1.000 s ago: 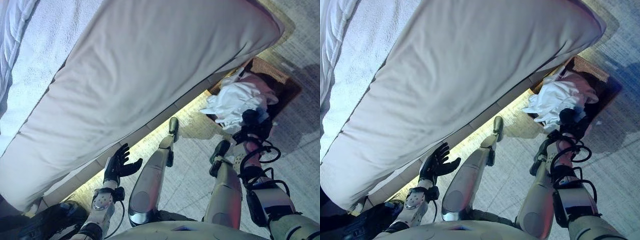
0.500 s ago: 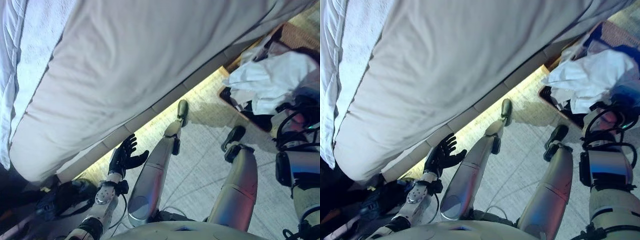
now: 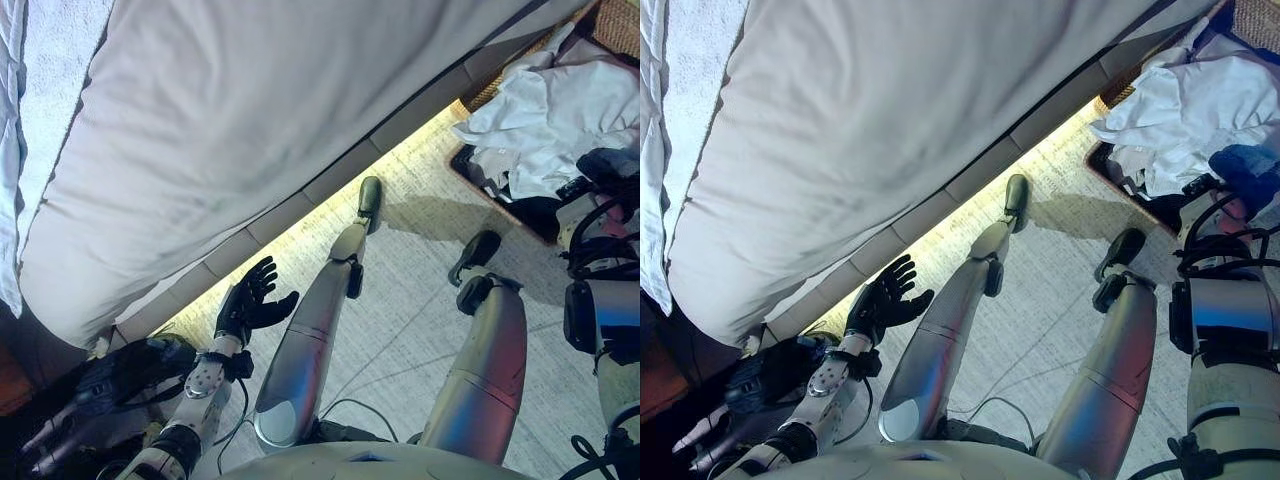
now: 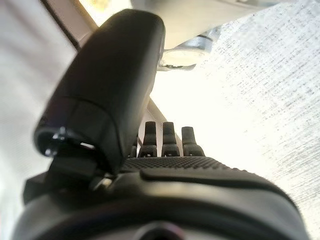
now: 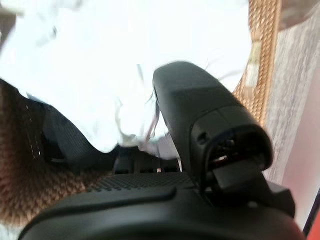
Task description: Pick up the clothes from the bed and place them into the basket
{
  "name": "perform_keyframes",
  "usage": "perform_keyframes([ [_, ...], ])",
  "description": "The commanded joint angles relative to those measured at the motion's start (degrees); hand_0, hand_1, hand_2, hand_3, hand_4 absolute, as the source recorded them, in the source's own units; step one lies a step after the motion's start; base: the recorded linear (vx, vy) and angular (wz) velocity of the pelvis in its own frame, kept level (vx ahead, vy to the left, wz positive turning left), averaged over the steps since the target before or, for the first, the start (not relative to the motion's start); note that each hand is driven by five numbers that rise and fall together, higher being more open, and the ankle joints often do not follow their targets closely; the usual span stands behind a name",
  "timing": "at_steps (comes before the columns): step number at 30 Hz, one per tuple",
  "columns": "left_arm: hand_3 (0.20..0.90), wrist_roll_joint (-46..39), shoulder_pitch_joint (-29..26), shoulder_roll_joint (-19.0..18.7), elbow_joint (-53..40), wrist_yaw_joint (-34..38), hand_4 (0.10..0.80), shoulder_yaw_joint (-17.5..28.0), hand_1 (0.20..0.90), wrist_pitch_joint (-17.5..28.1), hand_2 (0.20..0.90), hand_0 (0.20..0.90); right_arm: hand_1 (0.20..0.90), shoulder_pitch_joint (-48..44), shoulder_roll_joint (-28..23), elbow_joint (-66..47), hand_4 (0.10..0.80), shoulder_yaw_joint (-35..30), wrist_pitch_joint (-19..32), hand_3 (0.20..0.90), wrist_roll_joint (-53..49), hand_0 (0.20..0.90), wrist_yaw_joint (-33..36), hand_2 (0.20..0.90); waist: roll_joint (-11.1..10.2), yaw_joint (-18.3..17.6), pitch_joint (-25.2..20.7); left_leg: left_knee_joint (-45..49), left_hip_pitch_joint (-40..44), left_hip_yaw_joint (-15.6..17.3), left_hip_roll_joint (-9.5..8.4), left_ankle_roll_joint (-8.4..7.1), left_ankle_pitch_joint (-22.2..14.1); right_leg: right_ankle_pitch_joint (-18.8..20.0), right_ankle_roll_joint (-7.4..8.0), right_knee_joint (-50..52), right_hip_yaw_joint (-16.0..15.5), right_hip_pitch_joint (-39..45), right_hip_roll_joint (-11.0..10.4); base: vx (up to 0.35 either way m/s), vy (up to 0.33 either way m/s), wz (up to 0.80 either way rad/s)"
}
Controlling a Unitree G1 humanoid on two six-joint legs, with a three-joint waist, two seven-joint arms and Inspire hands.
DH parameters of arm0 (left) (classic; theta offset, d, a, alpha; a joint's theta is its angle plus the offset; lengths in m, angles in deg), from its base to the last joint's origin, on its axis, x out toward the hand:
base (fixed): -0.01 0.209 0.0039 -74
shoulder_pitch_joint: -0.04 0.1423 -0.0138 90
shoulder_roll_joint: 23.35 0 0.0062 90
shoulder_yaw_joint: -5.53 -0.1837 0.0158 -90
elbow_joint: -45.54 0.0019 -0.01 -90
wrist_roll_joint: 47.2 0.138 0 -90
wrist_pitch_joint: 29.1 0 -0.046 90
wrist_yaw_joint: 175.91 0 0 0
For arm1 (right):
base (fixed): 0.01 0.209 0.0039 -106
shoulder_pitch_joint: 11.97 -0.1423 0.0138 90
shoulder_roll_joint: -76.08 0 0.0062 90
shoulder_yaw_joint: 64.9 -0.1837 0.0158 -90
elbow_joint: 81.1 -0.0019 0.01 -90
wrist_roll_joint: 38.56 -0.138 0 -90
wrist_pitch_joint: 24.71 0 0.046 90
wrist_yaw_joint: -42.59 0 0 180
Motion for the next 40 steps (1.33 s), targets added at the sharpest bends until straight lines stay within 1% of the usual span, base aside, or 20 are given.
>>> perform_keyframes([
  [1,0.900,-2.94,0.46,0.07,0.74,-0.56,0.800,1.64,0.900,2.22,0.900,0.900,0.900,2.63,-6.56,-5.50,0.800,-0.30,7.61,0.900,-0.24,0.900,-3.24,0.900,11.14,-2.07,0.60,6.71,4.01,-3.41,2.03,0.20,-0.58,7.94,4.25,-9.65,0.53,6.89,1.86,0.007,0.018,-0.05],
  [5,0.900,-2.18,-0.16,0.04,0.25,0.06,0.800,2.53,0.900,0.03,0.900,0.900,0.900,8.78,-1.53,-10.69,0.800,-1.92,12.71,0.900,3.66,0.900,-3.97,0.900,9.13,-3.06,0.60,2.63,10.31,-4.06,2.30,-0.47,0.10,9.34,4.50,-15.06,-1.51,14.09,2.85,0.006,-0.004,-0.05],
  [7,0.900,-1.13,-0.73,-0.08,0.24,0.21,0.800,4.00,0.900,-2.20,0.900,0.900,0.900,14.68,2.19,-15.02,0.800,-2.23,15.41,0.900,5.83,0.900,-3.27,0.900,7.16,-4.00,0.60,-0.13,14.84,-4.07,2.49,-0.82,0.45,10.17,4.75,-18.21,-2.74,19.53,3.60,0.035,-0.028,0.02],
  [8,0.900,-0.78,-0.73,-0.15,0.29,0.29,0.800,4.15,0.900,-2.51,0.900,0.900,0.900,15.72,2.89,-15.69,0.800,-2.34,15.71,0.900,6.08,0.900,-3.14,0.900,6.89,-4.14,0.60,-0.65,15.61,-4.10,2.55,-0.85,0.57,10.33,4.78,-18.75,-2.98,20.46,3.68,0.038,-0.031,0.00],
  [11,0.900,0.53,-1.60,-0.49,1.53,0.01,0.800,5.18,0.900,-4.78,0.900,0.900,0.900,22.10,7.42,-17.88,0.800,-2.18,17.88,0.900,7.83,0.900,-2.29,0.900,4.45,-4.76,0.11,-3.36,20.37,-4.30,3.01,-1.08,0.89,11.14,5.04,-21.85,-4.43,26.32,4.17,0.045,-0.059,-0.06],
  [12,0.900,2.80,-1.70,-1.00,2.58,0.32,0.800,5.50,0.900,-5.17,0.900,0.900,0.900,25.80,10.00,-18.36,0.800,-1.83,18.13,0.900,8.43,0.900,-2.89,0.900,2.83,-4.70,-1.22,-4.60,22.60,-4.72,3.34,-1.04,0.84,11.39,5.19,-23.37,-5.31,29.08,4.55,0.100,-0.128,0.03],
  [13,0.900,3.54,-1.74,-1.12,3.09,0.71,0.800,5.51,0.900,-5.56,0.900,0.900,0.900,27.69,11.55,-18.80,0.800,-0.88,17.96,0.900,8.08,0.900,-2.41,0.900,1.88,-4.64,-2.12,-5.34,23.75,-4.86,3.53,-1.06,0.84,11.62,5.25,-24.48,-5.77,30.65,4.75,0.116,-0.164,0.17],
  [15,0.900,6.84,-2.12,-1.04,4.56,1.93,0.800,5.69,0.900,-7.76,0.900,0.900,0.900,33.78,16.41,-18.91,0.800,1.61,16.95,0.900,8.58,0.900,-2.56,0.900,-1.52,-4.21,-5.19,-8.07,27.54,-5.46,4.45,-1.13,0.81,12.25,5.47,-28.12,-7.35,35.93,5.61,0.118,-0.174,0.24],
  [16,0.900,7.03,-2.05,-1.07,4.65,2.01,0.800,5.66,0.900,-7.91,0.900,0.900,0.900,34.39,16.78,-18.87,0.800,1.78,16.93,0.900,8.55,0.900,-2.73,0.900,-1.72,-4.22,-5.37,-8.35,27.95,-5.54,4.55,-1.16,0.85,12.34,5.46,-28.54,-7.51,36.52,5.75,0.139,-0.167,0.19],
  [17,0.900,8.30,-1.80,-0.83,5.63,2.07,0.800,5.61,0.900,-8.71,0.900,0.900,0.900,38.32,18.97,-18.40,0.800,3.10,16.46,0.900,9.17,0.900,-3.64,0.900,-3.18,-4.17,-6.95,-9.99,30.08,-5.86,5.13,-1.29,0.94,12.70,5.43,-30.78,-8.11,39.50,6.52,0.115,-0.112,0.11],
  [18,0.900,8.81,-1.64,-0.71,6.27,1.58,0.800,5.70,0.900,-9.36,0.900,0.900,0.900,39.97,19.79,-17.77,0.800,3.77,16.24,0.900,9.29,0.900,-3.86,0.900,-3.86,-4.10,-7.84,-10.83,31.20,-5.94,5.47,-1.36,0.98,12.84,5.46,-31.85,-8.40,41.01,6.81,0.207,-0.153,0.12],
  [19,0.900,9.85,-0.95,-0.55,8.10,-0.30,0.800,5.86,0.900,-10.54,0.900,0.900,0.900,43.22,21.23,-16.34,0.800,4.40,13.71,0.900,10.10,0.900,-4.86,0.900,-5.25,-4.19,-9.82,-13.01,34.12,-6.08,6.22,-1.61,1.20,13.20,5.53,-34.54,-9.09,44.79,7.63,0.189,-0.081,0.10],
  [21,0.900,11.08,-0.31,0.64,12.43,-3.01,0.800,6.09,0.900,-11.60,0.900,0.900,0.900,47.19,22.91,-12.30,0.800,5.40,9.10,0.900,13.28,0.900,-7.84,0.900,-6.47,-4.60,-13.36,-15.91,38.13,-5.90,6.94,-1.90,1.82,13.73,5.48,-38.26,-9.84,49.74,8.83,0.255,-0.014,0.11],
  [27,0.900,15.69,0.10,3.57,22.50,-5.10,0.800,6.70,0.900,-11.67,0.900,0.900,0.900,53.77,26.49,-2.59,0.800,6.74,-0.33,0.900,18.76,0.900,-12.07,0.900,-9.00,-6.04,-20.33,-18.23,43.88,-4.58,8.51,-2.62,1.39,15.37,6.10,-45.04,-10.41,57.51,10.08,0.185,0.000,0.04],
  [29,0.900,16.21,0.23,4.31,24.45,-4.80,0.800,7.34,0.900,-12.45,0.900,0.900,0.900,54.75,27.36,-1.63,0.800,7.13,-2.23,0.900,19.77,0.900,-13.47,0.900,-9.39,-6.46,-21.81,-18.23,45.09,-4.26,8.89,-2.57,0.92,15.11,6.04,-44.85,-10.20,58.34,10.13,0.113,0.040,0.01],
  [30,0.900,17.27,0.24,4.98,25.97,-4.79,0.800,8.22,0.900,-13.20,0.900,0.900,0.900,55.52,28.24,-0.90,0.800,7.36,-4.69,0.900,22.04,0.900,-15.21,0.900,-9.73,-6.95,-22.89,-18.23,46.13,-3.78,9.07,-2.41,0.51,14.72,5.94,-44.44,-9.75,58.96,10.23,0.075,0.035,-0.10],
  [33,0.900,18.27,0.17,5.40,27.43,-4.69,0.800,8.36,0.900,-14.47,0.900,0.900,0.900,55.89,28.82,-0.11,0.800,9.01,-5.67,0.900,23.12,0.900,-17.59,0.900,-10.04,-7.23,-24.15,-18.23,47.88,-3.35,9.46,-2.24,-0.23,13.93,5.66,-44.17,-9.55,60.28,10.29,0.078,0.038,-0.14],
  [34,0.900,20.42,0.11,5.64,28.35,-3.80,0.800,8.61,0.900,-17.10,0.900,0.900,0.900,55.70,29.32,-0.11,0.800,9.14,-5.75,0.900,23.36,0.900,-17.68,0.900,-10.12,-7.48,-24.81,-18.23,48.79,-3.10,9.56,-2.12,-0.62,13.43,5.52,-44.06,-9.17,61.01,10.42,0.081,0.033,-0.23],
  [35,0.900,21.40,-0.05,5.61,28.81,-3.97,0.800,8.81,0.900,-17.81,0.900,0.900,0.900,55.59,29.60,-0.21,0.800,9.22,-5.67,0.900,22.98,0.900,-16.91,0.900,-10.17,-7.67,-25.03,-18.23,49.17,-2.97,9.62,-2.10,-0.77,13.22,5.46,-43.94,-8.93,61.20,10.46,0.084,0.032,-0.23],
  [40,0.900,22.19,-0.26,5.61,30.97,-3.01,0.800,8.78,0.900,-19.68,0.900,0.900,0.900,55.77,29.10,0.30,0.800,8.55,-4.43,0.900,25.09,0.900,-16.38,0.900,-9.87,-8.69,-26.15,-18.23,51.18,-2.30,9.95,-1.96,-1.90,12.23,5.25,-44.15,-8.38,63.00,10.76,0.074,0.017,-0.17],
])
